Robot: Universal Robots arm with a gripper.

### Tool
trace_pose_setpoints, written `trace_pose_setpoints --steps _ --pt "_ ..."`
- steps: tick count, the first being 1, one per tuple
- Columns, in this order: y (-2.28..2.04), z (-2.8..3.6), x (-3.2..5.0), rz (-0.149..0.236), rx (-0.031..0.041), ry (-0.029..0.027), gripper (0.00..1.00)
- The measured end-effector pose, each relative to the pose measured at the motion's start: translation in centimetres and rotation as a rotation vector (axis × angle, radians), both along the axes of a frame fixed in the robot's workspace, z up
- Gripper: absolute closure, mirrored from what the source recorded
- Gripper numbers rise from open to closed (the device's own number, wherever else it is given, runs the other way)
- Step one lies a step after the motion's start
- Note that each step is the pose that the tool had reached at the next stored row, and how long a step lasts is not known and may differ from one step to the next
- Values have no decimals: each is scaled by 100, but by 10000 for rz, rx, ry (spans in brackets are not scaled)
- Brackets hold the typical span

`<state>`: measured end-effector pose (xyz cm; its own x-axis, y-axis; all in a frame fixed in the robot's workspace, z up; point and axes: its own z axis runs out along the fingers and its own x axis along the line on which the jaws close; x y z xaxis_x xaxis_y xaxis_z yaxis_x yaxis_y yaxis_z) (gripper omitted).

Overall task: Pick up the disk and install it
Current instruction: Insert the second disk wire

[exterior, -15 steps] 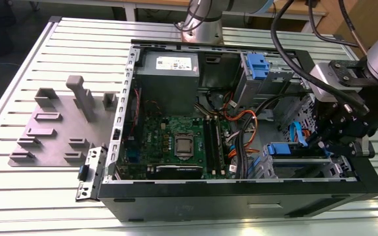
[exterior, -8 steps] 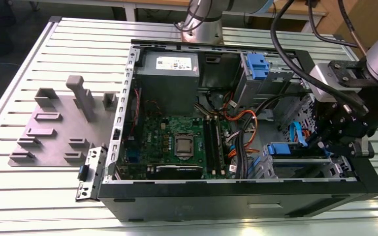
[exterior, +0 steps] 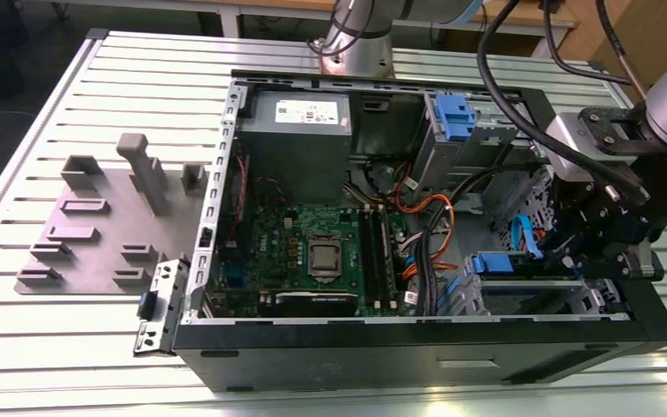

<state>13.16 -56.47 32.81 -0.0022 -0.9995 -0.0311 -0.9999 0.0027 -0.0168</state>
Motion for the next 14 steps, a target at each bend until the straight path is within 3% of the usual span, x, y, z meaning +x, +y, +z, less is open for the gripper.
trace_pose_setpoints --steps 9,14 --pt "2 184 0 0 0 0 70" --pt "2 188 -5 -1 6 0 70"
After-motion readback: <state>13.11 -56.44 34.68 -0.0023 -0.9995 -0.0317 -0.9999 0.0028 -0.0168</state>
